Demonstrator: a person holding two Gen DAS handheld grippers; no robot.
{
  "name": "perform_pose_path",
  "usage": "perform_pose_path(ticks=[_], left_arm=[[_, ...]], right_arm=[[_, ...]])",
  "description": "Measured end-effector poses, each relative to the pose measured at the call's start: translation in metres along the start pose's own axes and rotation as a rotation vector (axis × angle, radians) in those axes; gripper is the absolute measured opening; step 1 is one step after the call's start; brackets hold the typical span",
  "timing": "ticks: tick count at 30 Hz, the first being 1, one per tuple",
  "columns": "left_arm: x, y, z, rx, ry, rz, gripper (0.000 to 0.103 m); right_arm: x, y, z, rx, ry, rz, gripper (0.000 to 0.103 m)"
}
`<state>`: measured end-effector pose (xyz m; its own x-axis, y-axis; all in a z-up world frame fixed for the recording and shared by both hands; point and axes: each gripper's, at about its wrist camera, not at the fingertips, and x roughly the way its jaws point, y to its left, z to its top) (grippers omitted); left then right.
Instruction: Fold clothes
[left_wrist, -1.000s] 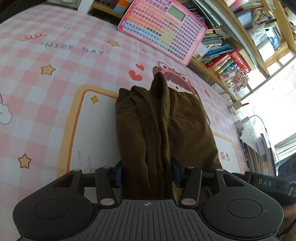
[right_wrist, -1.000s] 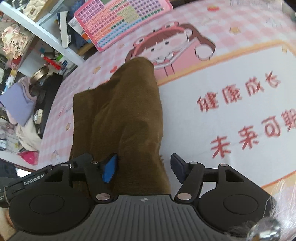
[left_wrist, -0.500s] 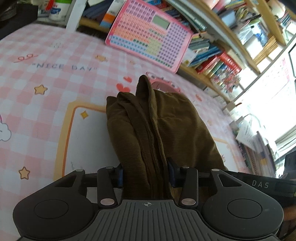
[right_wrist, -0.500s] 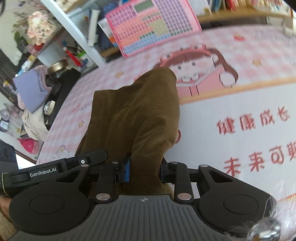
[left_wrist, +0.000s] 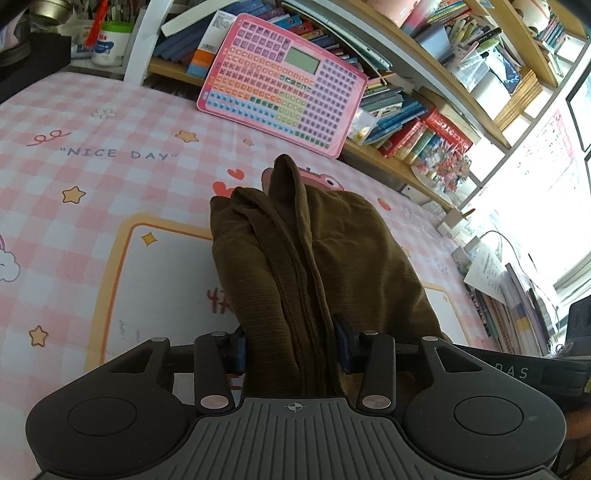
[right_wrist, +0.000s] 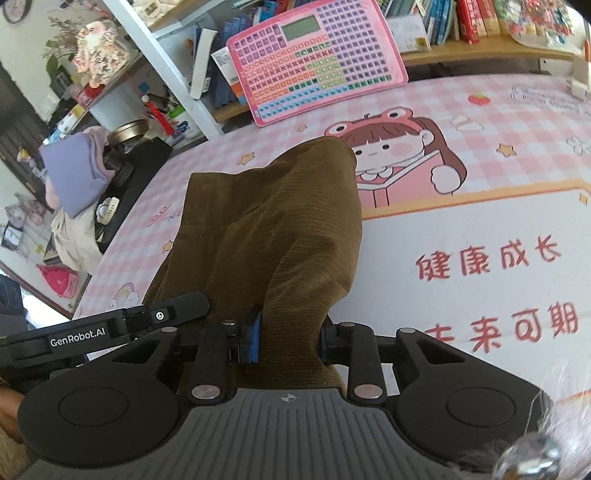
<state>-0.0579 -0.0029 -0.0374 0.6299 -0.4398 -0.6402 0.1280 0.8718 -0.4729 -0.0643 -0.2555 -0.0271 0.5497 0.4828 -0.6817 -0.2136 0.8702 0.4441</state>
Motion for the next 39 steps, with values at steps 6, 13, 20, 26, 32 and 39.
perform_pose_path(ticks=[6, 13, 20, 26, 32, 39], left_arm=[[-0.002, -0.028, -0.006, 0.004, -0.002, 0.037, 0.041], [0.002, -0.059, -0.02, 0.017, 0.006, 0.052, 0.041], [0.006, -0.085, -0.029, 0.036, 0.005, 0.053, 0.041], [0.007, -0.1, -0.036, 0.047, 0.002, 0.054, 0.041], [0.001, -0.108, -0.029, 0.061, -0.026, 0.052, 0.041], [0.002, -0.107, -0.003, 0.099, -0.061, 0.039, 0.042]], right_arm=[[-0.016, -0.022, 0.001, 0.004, 0.006, 0.041, 0.026], [-0.039, -0.048, -0.007, 0.023, -0.006, 0.057, 0.026], [-0.06, -0.07, -0.015, 0.028, -0.026, 0.06, 0.026], [-0.071, -0.081, -0.018, 0.038, -0.042, 0.064, 0.026], [-0.078, -0.081, -0.013, 0.023, -0.082, 0.08, 0.026], [-0.074, -0.073, 0.009, 0.015, -0.13, 0.089, 0.026]])
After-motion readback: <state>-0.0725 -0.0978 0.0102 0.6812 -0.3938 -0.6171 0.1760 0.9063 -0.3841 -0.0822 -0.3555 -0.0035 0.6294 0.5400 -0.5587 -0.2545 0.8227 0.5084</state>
